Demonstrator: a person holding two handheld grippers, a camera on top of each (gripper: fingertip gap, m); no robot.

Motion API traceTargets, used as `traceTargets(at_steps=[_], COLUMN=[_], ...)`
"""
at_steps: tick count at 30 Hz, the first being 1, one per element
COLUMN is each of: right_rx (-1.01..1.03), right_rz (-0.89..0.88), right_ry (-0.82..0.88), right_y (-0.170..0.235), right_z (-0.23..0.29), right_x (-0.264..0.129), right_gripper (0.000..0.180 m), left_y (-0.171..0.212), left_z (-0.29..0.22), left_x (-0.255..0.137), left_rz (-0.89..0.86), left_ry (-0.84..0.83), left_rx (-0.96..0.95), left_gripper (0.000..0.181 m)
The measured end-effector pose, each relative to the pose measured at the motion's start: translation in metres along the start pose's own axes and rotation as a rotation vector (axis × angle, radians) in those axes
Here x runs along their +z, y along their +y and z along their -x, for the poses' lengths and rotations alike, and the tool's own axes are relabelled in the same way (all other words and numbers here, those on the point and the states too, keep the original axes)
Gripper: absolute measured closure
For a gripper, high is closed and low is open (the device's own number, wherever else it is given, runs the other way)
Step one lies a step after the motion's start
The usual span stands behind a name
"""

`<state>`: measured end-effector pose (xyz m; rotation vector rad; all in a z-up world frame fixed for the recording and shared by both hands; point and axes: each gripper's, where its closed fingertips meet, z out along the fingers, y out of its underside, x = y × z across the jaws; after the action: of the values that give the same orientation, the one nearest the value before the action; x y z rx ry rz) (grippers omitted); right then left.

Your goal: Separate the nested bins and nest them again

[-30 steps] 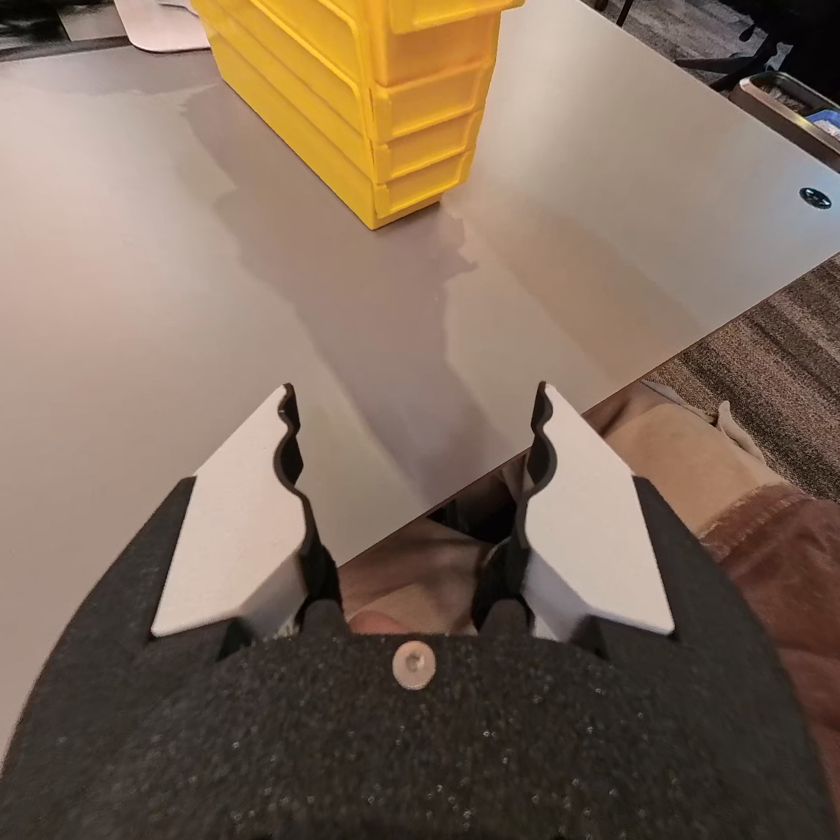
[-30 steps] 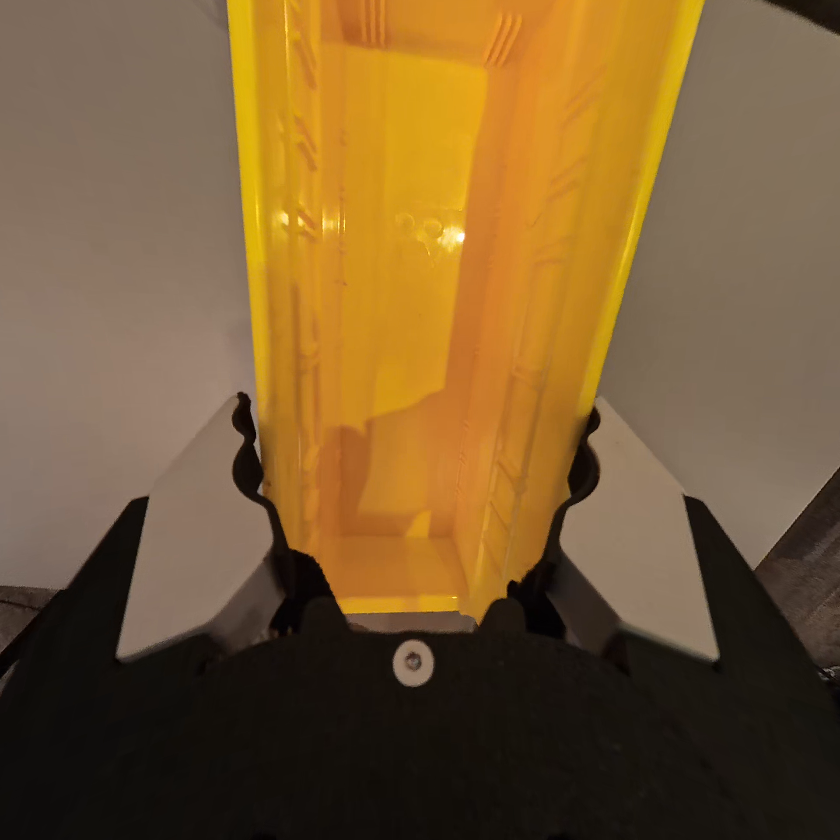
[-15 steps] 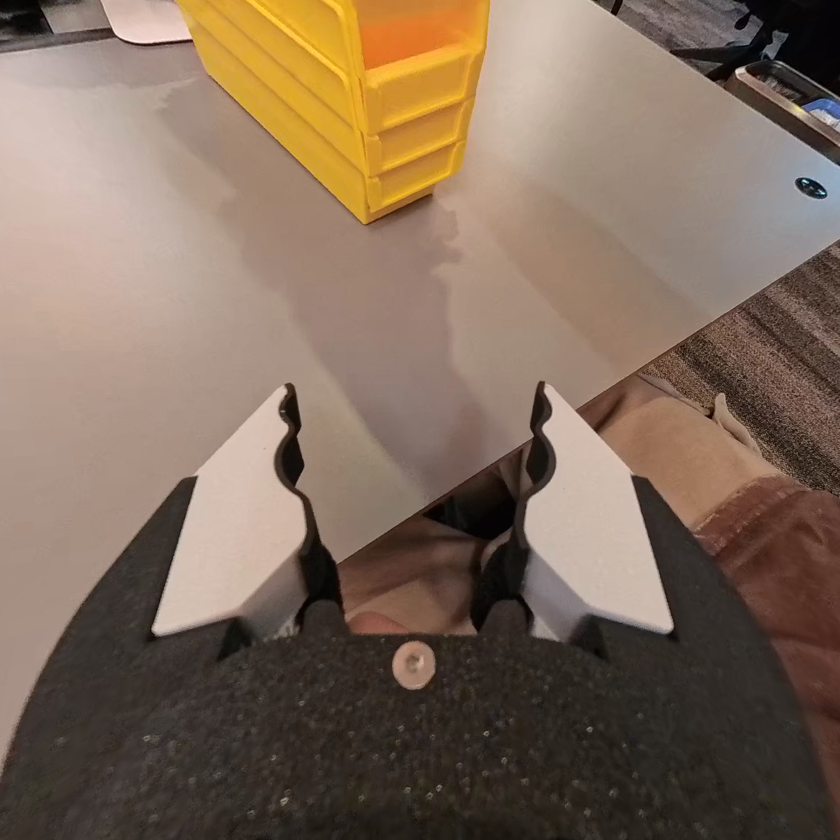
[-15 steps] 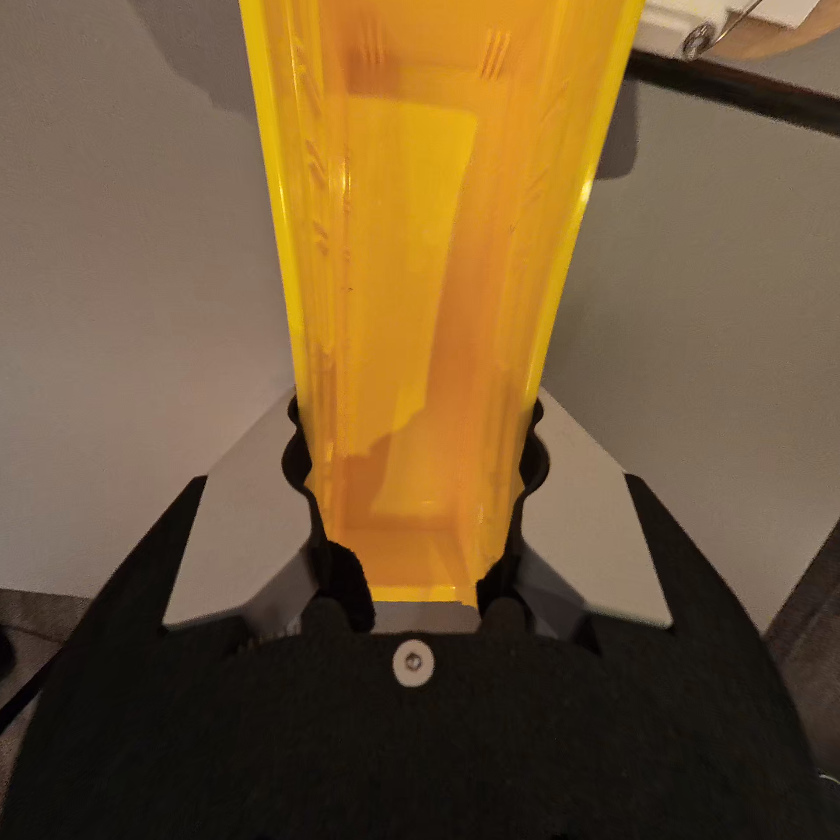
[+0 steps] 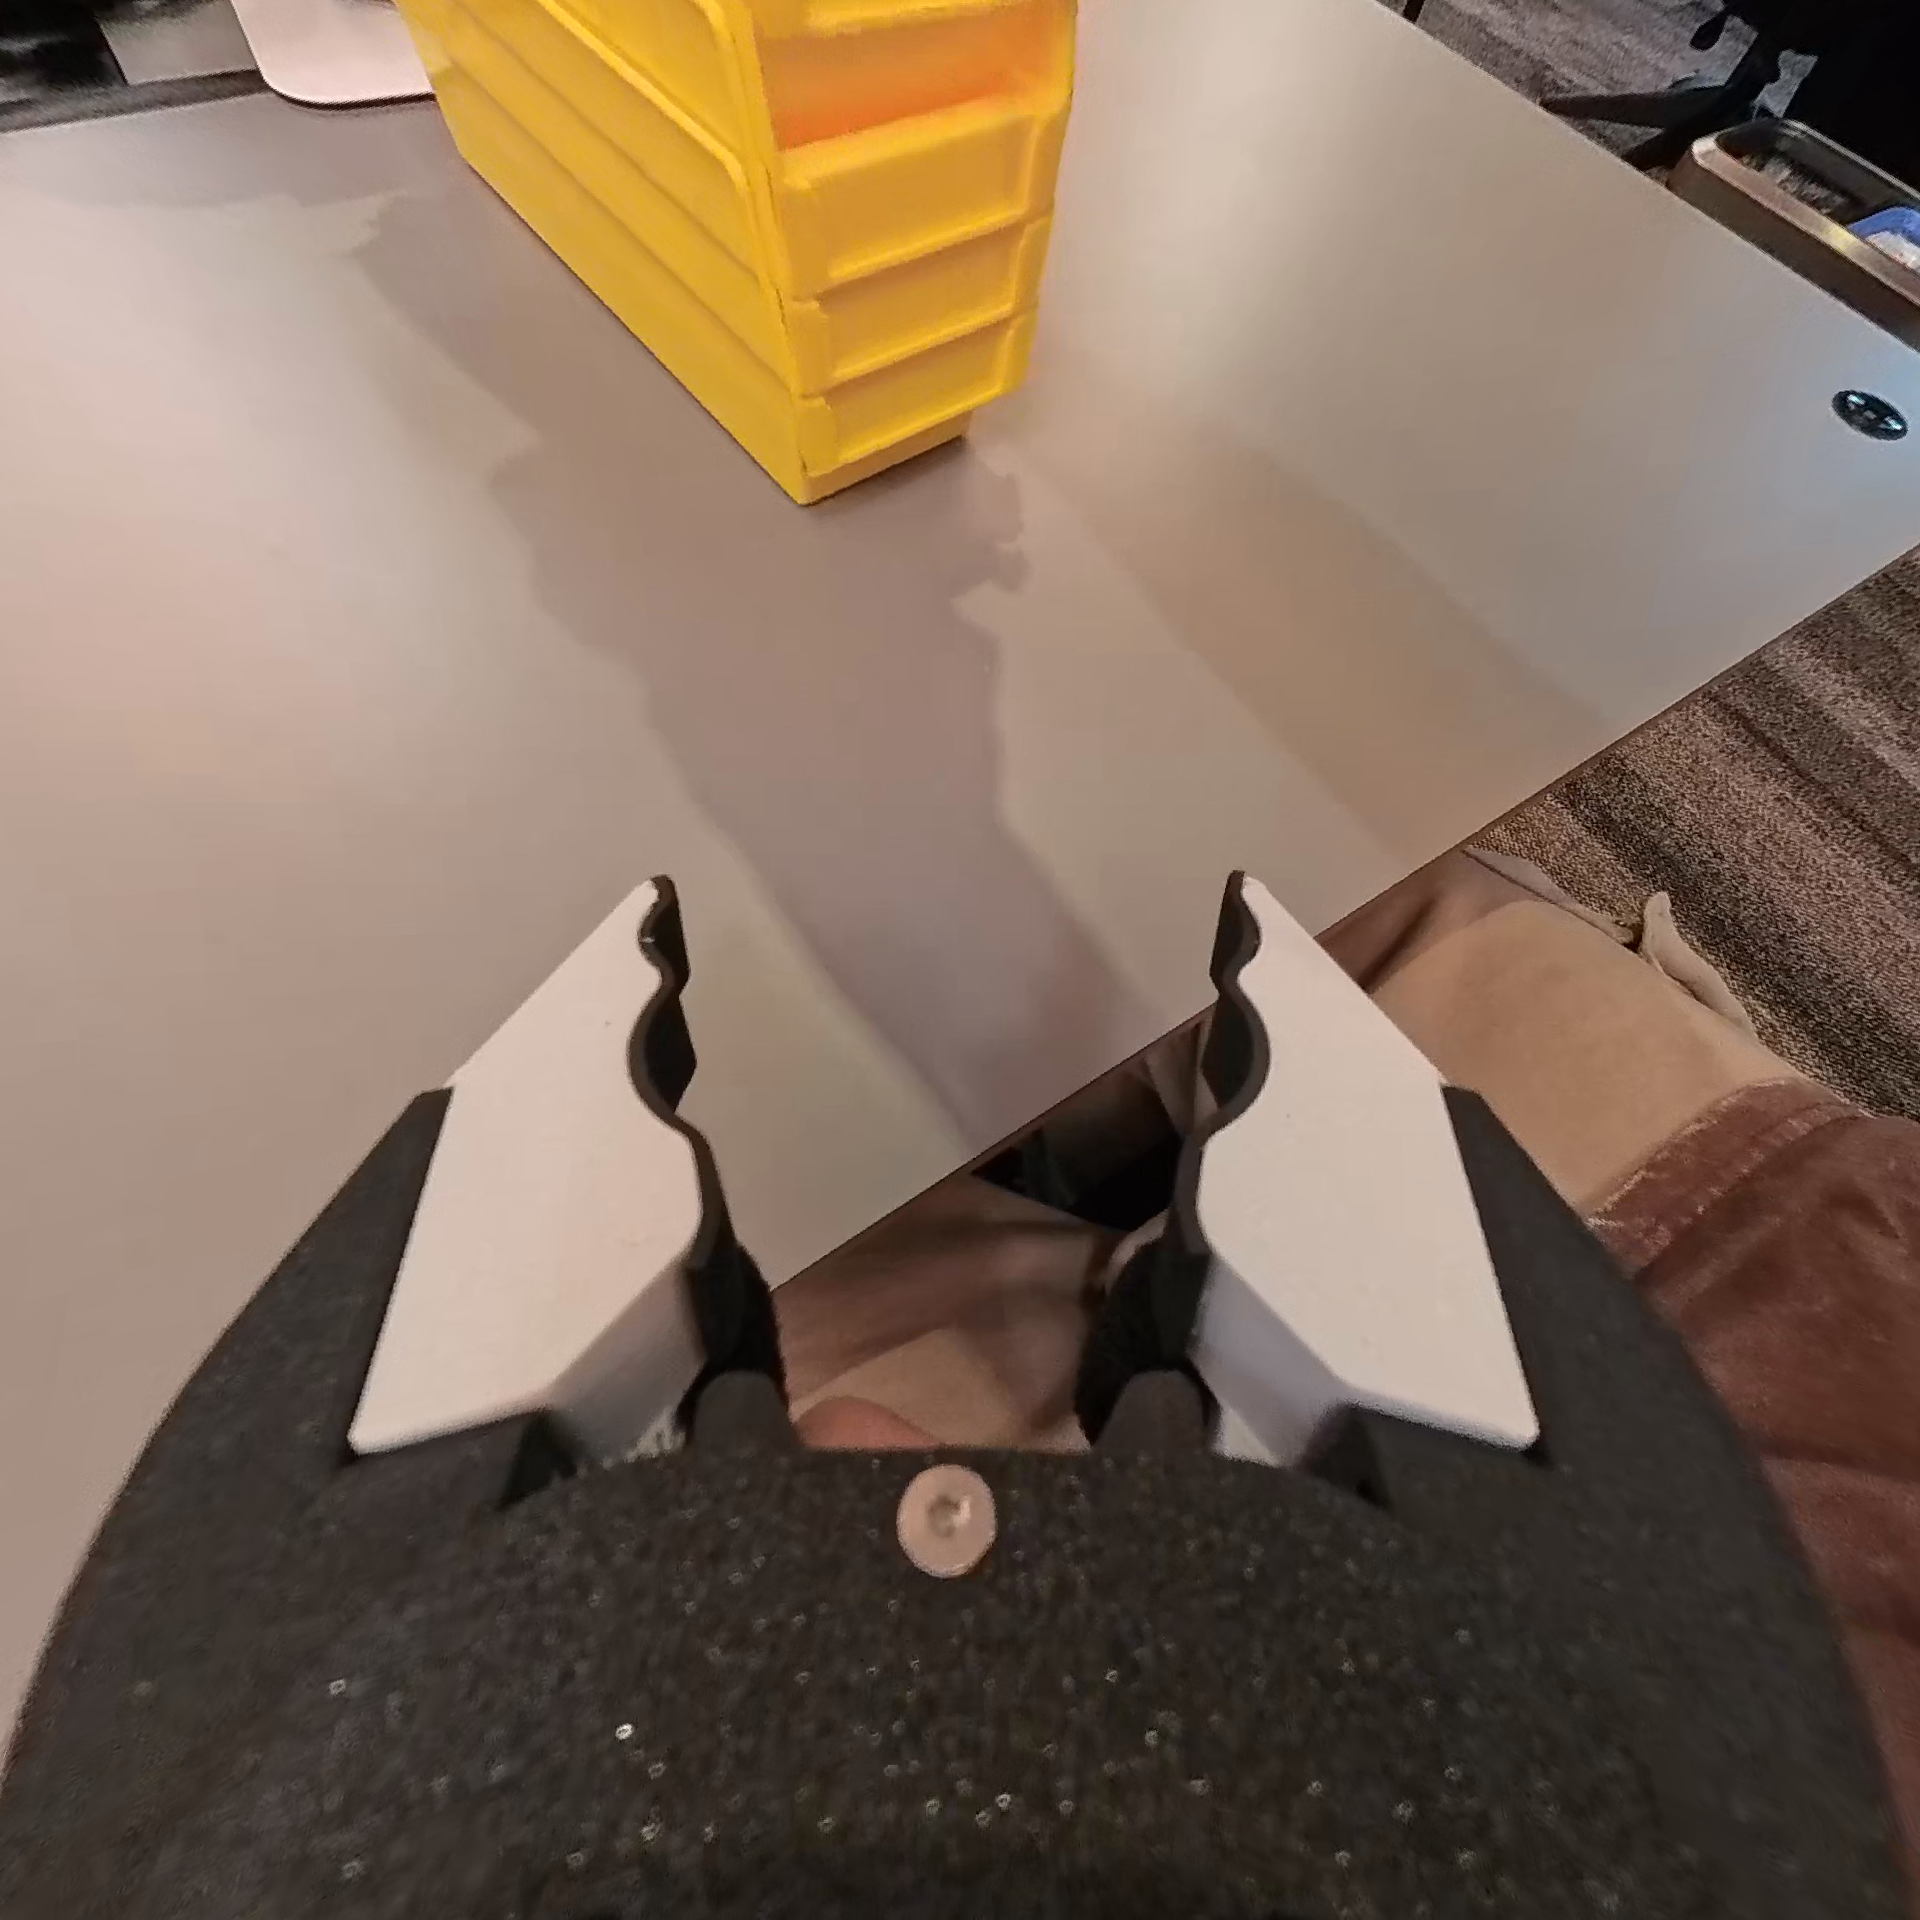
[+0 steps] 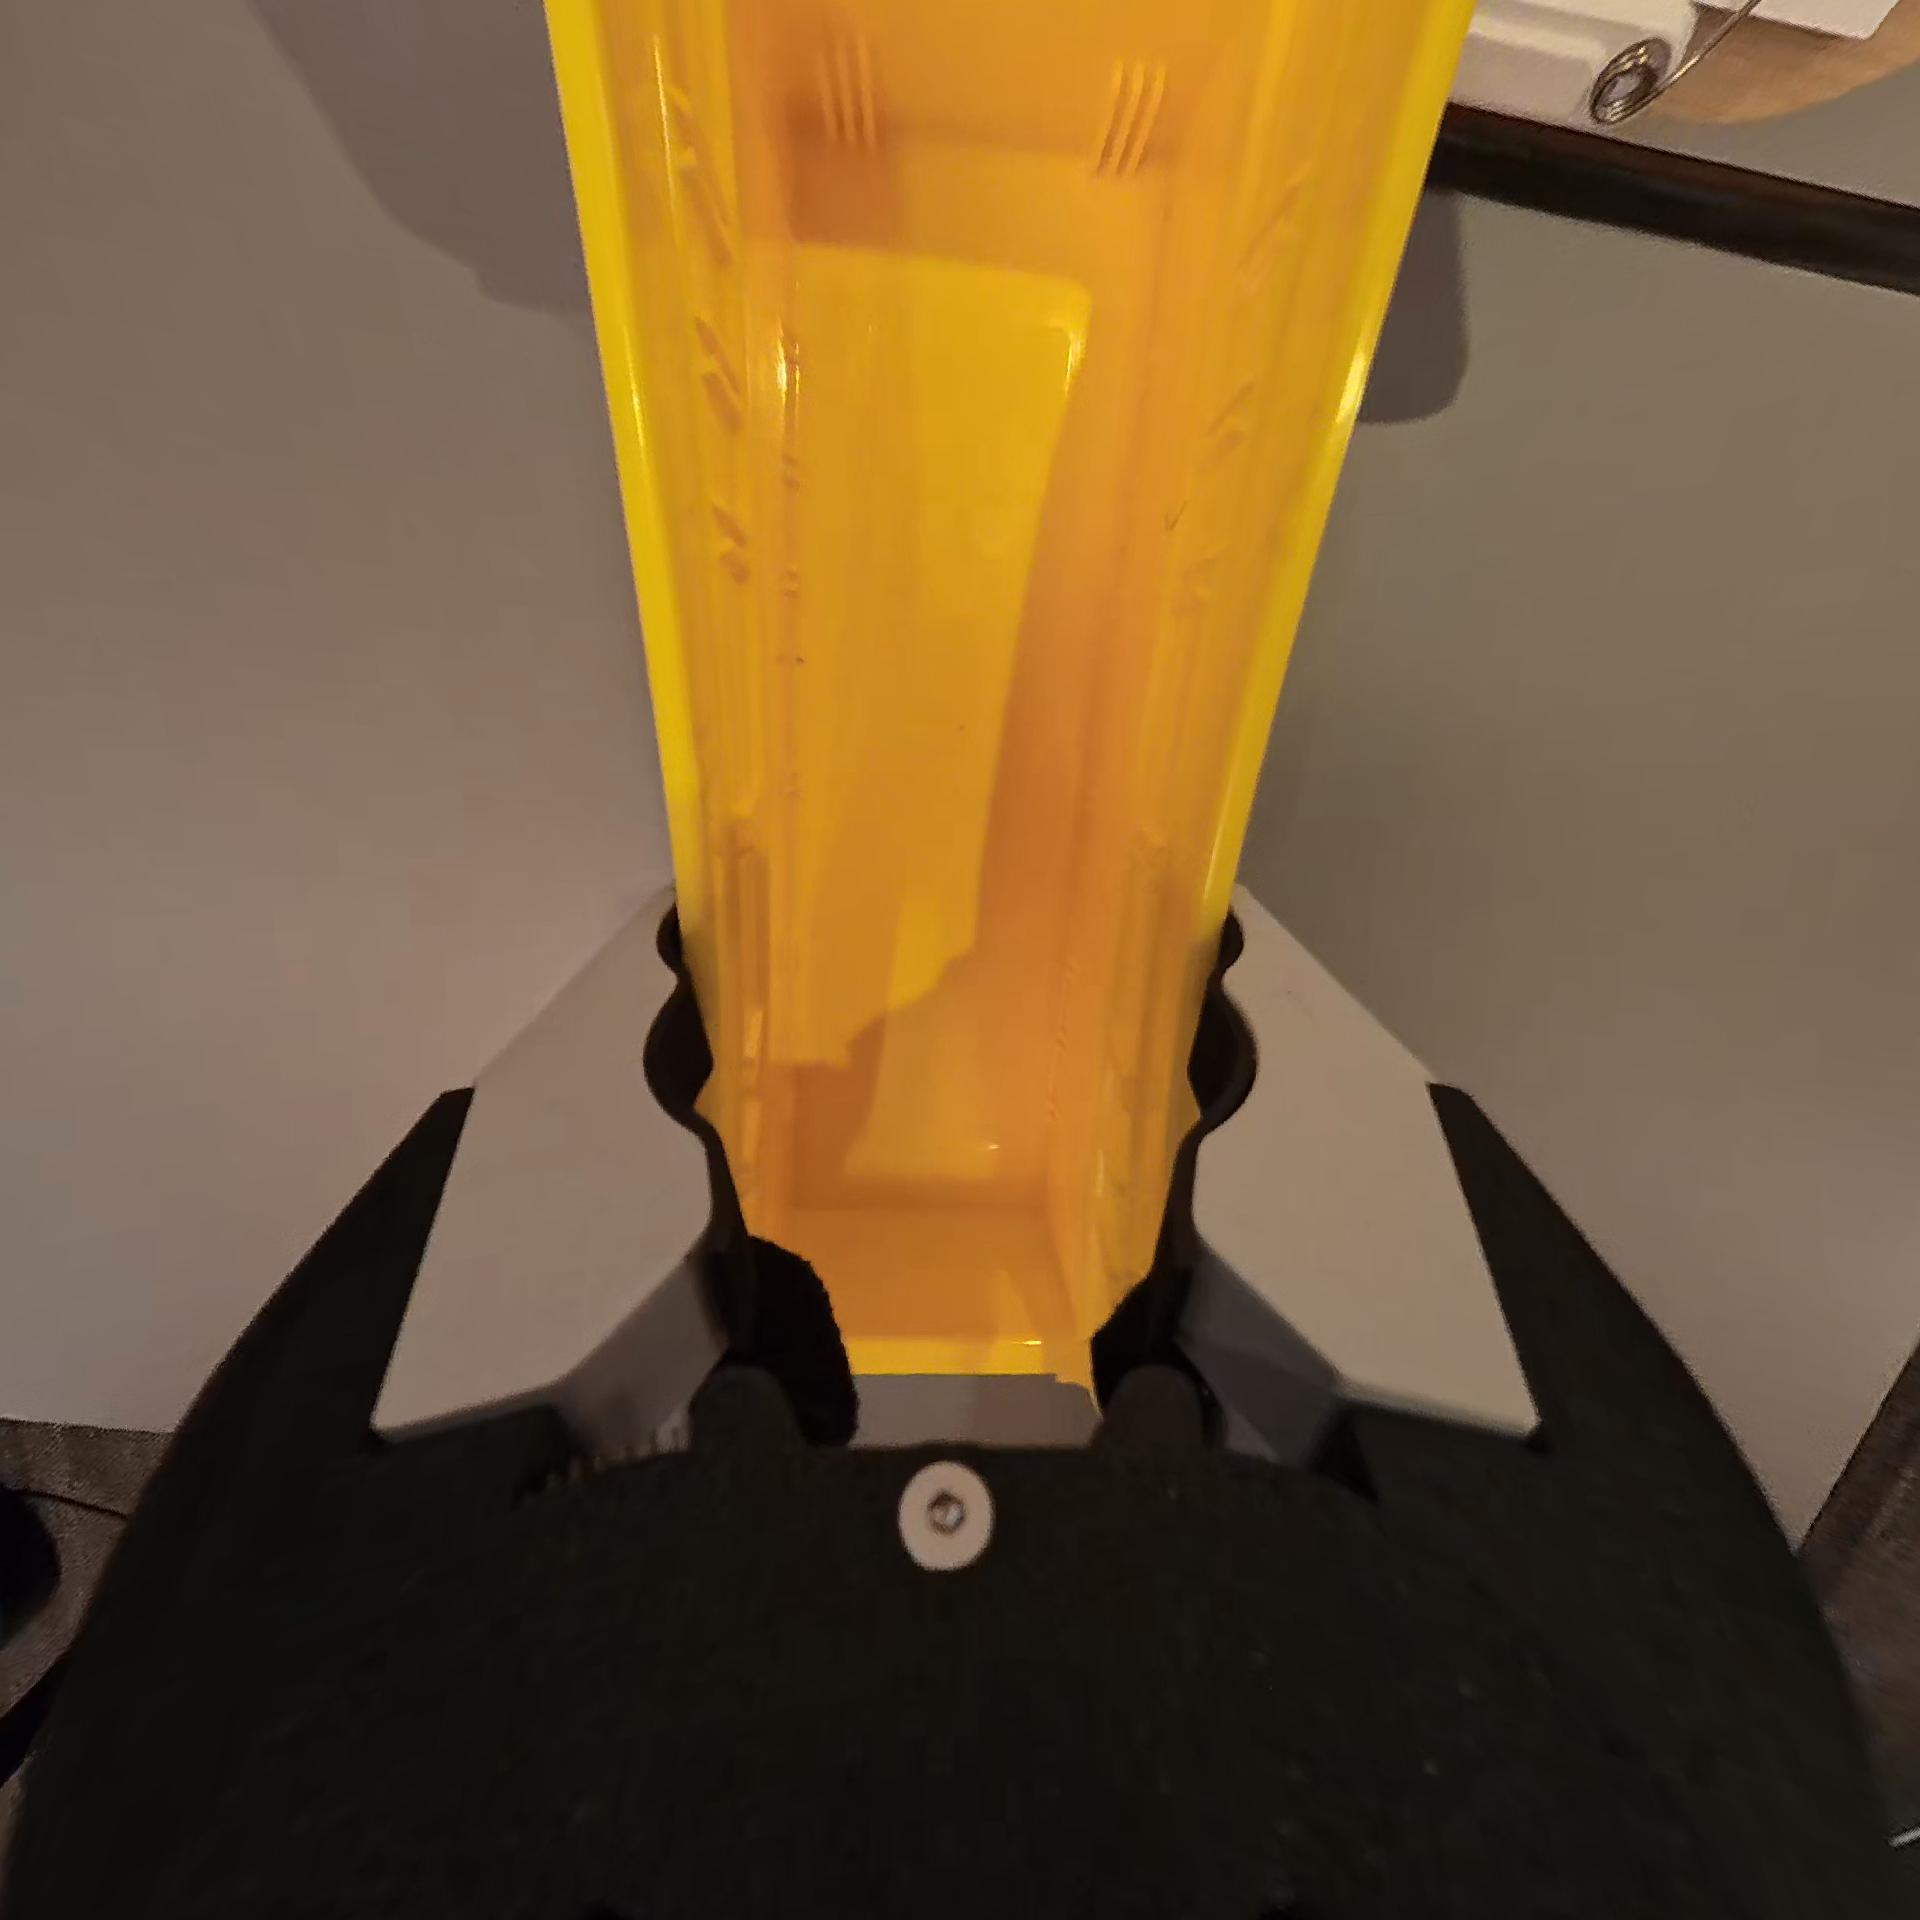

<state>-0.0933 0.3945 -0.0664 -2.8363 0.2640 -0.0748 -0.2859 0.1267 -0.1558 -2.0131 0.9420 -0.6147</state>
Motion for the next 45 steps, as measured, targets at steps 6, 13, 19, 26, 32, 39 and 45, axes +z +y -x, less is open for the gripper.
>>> traceTargets(at_steps=[6, 13, 19, 26, 32, 39, 45], right_rx=[-0.006, 0.026, 0.048, 0.032, 0.023, 0.017, -0.029], right_rz=[0.008, 0.025, 0.027, 0.062, 0.079, 0.06, 0.005], right_ry=[0.026, 0.032, 0.031, -0.035, -0.028, -0.044, 0.002], right_y=[0.006, 0.016, 0.026, 0.028, 0.026, 0.027, 0.01], right_z=[0.002, -0.001, -0.007, -0.003, -0.002, -0.001, -0.004], right_x=[0.015, 0.018, 0.017, 0.016, 0.02, 0.022, -0.001], right_gripper=[0.083, 0.083, 0.075, 0.057, 0.061, 0.052, 0.062], left_y=[0.001, 0.001, 0.002, 0.003, 0.004, 0.004, 0.005], left_z=[0.001, 0.001, -0.004, -0.004, -0.001, -0.004, -0.003], left_x=[0.0, 0.001, 0.001, 0.002, 0.002, 0.003, 0.003], left_rz=[0.002, 0.008, 0.013, 0.017, 0.019, 0.023, 0.029], left_ry=[-0.005, 0.001, 0.009, 0.004, 0.005, 0.011, 0.008], left_rx=[0.005, -0.002, 0.009, 0.012, 0.002, 0.008, 0.008], left_gripper=[0.081, 0.081, 0.081, 0.081, 0.081, 0.081, 0.081])
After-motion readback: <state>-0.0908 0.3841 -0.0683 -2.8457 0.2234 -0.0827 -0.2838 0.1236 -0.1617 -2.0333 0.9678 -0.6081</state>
